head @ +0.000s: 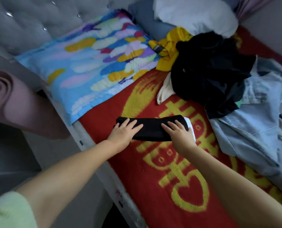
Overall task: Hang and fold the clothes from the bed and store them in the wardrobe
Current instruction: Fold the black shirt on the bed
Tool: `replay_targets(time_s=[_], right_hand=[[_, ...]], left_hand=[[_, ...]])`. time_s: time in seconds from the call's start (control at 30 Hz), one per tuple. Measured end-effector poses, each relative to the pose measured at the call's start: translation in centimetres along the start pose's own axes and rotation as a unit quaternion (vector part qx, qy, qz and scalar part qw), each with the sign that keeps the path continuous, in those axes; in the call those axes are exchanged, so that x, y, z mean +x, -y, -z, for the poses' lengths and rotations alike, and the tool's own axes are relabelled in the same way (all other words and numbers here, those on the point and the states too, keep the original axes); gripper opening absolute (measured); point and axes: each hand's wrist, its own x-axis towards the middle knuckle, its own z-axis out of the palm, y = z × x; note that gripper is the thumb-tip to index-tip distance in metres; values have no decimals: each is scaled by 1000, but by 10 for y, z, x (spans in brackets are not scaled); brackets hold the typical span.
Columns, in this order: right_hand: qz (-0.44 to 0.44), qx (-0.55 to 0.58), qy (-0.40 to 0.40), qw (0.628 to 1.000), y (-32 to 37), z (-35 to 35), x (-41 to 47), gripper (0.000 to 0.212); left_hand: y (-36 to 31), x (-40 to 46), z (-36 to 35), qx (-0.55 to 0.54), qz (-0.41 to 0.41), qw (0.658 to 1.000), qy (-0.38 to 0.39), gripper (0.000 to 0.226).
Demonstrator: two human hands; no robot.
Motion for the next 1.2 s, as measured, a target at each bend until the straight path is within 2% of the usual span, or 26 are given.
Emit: replay_targets(time_s=[0.2, 0.37, 0.63, 0.8, 0.97, 1.2], right_hand=[[74, -22, -55, 995, 48, 66, -64, 82], [166, -80, -104, 977, 111, 94, -105, 84], [334, -159, -109, 923, 248, 88, -161, 77], [418, -194, -94, 883, 344, 76, -198, 80], [480, -206, -95, 848, 455, 54, -242, 78], [511, -214, -95, 827, 612, 22, -299, 76]], left_hand=[[8, -108, 53, 41, 34, 995, -83, 88], [19, -217, 52, 42, 132, 981, -135, 87], [46, -392, 3, 40, 279, 948, -146, 75], [62, -491, -28, 7, 377, 915, -144, 71], [98, -598, -69, -30, 427, 892, -146, 76], [173, -735, -113, -41, 445, 883, -146, 78]])
